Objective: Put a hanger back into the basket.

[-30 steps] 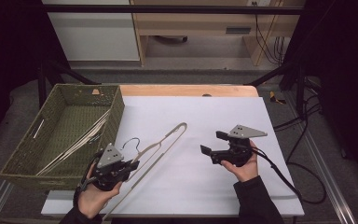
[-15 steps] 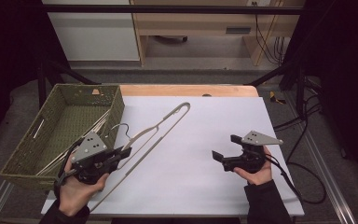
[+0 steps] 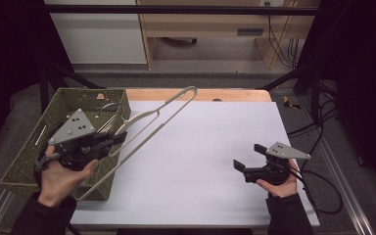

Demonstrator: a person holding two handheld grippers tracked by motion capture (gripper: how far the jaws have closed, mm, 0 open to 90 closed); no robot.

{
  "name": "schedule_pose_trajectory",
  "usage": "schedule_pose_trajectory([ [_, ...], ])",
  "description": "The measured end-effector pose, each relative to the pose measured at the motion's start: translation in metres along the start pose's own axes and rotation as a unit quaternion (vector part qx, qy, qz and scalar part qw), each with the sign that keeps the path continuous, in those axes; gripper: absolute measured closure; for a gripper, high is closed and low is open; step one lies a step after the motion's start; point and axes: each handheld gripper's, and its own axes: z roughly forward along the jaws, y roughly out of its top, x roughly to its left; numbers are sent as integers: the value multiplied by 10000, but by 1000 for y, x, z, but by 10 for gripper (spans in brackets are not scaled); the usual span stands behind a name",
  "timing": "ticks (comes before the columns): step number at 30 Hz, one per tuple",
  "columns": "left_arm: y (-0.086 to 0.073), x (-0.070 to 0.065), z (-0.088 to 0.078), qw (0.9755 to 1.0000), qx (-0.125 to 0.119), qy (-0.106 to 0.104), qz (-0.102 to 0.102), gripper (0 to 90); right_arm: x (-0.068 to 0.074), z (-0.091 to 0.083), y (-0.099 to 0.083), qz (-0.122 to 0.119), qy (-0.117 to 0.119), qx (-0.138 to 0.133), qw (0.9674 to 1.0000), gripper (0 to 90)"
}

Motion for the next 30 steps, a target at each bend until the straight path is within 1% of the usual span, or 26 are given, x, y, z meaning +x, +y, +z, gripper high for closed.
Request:
schedule_pose_trajectory([
  [1,2,3,-2,10000,-16,11,29,860,-2,-1,-1,-24,39,3,10000,22],
  [3,7,10,-5,9999,-46,16,91,861,-2,-1,-1,52,32,-23,10000,22],
  [4,10,14,-6,9999,-51,37,115,860,-3,-2,-2,3,40,-3,10000,22],
  [6,14,21,-8,9997,-37,111,195,860,-3,-2,-2,34,46,12,10000,22],
  [10,16,38,-9,9995,53,253,155,860,-3,-3,-2,12,35,0,10000,23],
  [11,16,43,-10,9994,90,291,181,860,-3,-2,-2,9,32,2,10000,23],
  [12,15,47,-9,9993,112,312,174,860,-3,-2,-2,40,27,-4,10000,23],
  [13,13,52,-9,9991,148,351,169,860,-3,-2,-2,12,15,7,10000,23],
  [15,9,61,-8,9988,213,410,165,860,-3,-2,-2,35,-11,10,10000,23],
  [19,1,78,-8,9982,317,479,140,860,-4,-2,-2,20,-9,13,10000,24],
  [21,-3,84,-7,9977,380,545,128,860,-4,-2,-3,38,-1,13,10000,26],
  [23,-7,89,-8,9972,429,596,161,861,-5,-2,-4,57,-8,15,10000,27],
  [26,-13,96,-10,9968,439,646,191,860,-5,-2,-4,42,3,15,10000,27],
  [29,-18,104,-12,9959,500,727,202,860,-5,-1,-4,63,-9,14,10000,27],
  [30,-19,105,-13,9954,537,752,236,860,-5,-1,-4,61,-10,19,10000,27],
])
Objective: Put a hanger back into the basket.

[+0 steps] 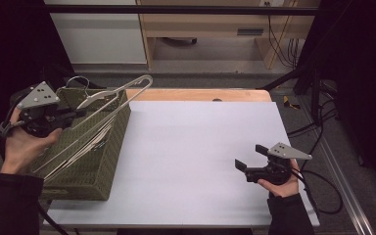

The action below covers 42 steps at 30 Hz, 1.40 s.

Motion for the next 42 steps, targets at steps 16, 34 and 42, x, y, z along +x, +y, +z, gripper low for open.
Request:
schedule_pose_trajectory([
  [16,-36,41,-4,9993,146,295,-157,860,-1,0,0,11,-5,-6,10000,29],
  [34,-79,62,2,9981,366,496,-16,860,-1,2,-1,24,-29,18,10000,33],
  [42,-96,66,12,9969,557,549,65,860,-1,2,-2,36,-14,34,10000,33],
])
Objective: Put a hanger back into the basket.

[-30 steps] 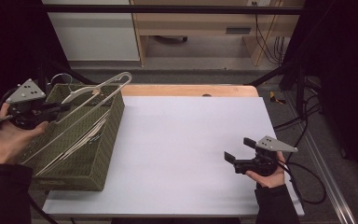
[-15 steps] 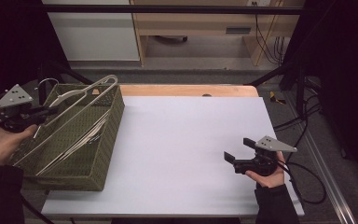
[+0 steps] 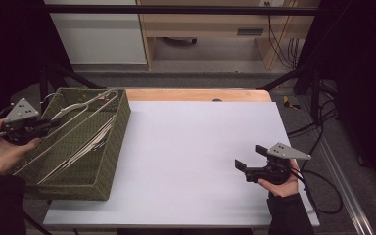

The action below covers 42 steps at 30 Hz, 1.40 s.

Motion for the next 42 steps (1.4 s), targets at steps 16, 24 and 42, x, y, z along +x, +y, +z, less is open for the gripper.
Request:
schedule_pose_trajectory([
  [16,-37,-24,42,9995,291,-150,-23,856,0,1,-1,-27,8,30,10000,34],
  [24,-52,-30,52,9976,611,-192,-256,836,1,2,-1,5,9,36,10000,35],
  [42,-42,-37,34,9961,302,-527,-641,542,1,2,-1,-10,21,39,10000,35],
])
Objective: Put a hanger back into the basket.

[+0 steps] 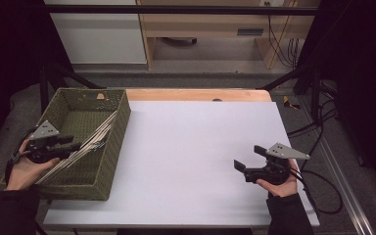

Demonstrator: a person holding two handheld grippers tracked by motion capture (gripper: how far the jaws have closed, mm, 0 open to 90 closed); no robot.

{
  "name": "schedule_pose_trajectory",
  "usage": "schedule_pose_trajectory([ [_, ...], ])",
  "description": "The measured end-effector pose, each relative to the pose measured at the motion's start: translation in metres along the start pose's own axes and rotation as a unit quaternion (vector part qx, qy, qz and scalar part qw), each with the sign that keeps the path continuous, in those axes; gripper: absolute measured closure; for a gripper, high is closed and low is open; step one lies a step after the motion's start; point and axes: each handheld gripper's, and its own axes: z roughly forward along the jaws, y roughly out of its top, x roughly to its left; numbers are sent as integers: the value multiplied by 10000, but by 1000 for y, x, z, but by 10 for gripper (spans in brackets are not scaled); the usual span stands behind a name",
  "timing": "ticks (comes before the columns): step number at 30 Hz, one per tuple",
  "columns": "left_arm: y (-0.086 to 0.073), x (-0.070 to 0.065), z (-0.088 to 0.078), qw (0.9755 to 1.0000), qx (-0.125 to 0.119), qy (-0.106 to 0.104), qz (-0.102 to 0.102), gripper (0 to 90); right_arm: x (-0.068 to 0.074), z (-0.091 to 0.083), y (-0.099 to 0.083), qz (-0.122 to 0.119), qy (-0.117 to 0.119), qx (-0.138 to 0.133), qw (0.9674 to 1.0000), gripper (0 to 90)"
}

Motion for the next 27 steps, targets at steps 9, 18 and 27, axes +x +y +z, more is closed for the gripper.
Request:
schedule_pose_trajectory([
  [9,21,-19,-30,9911,-1166,12,-636,288,0,-2,1,17,-18,-67,10000,33],
  [18,48,-69,-41,9783,-1943,-376,-618,68,-1,-3,1,-5,5,-82,10000,31],
  [27,56,-117,-26,9719,-2154,-674,-671,45,-2,-7,2,8,38,-143,9999,29],
])
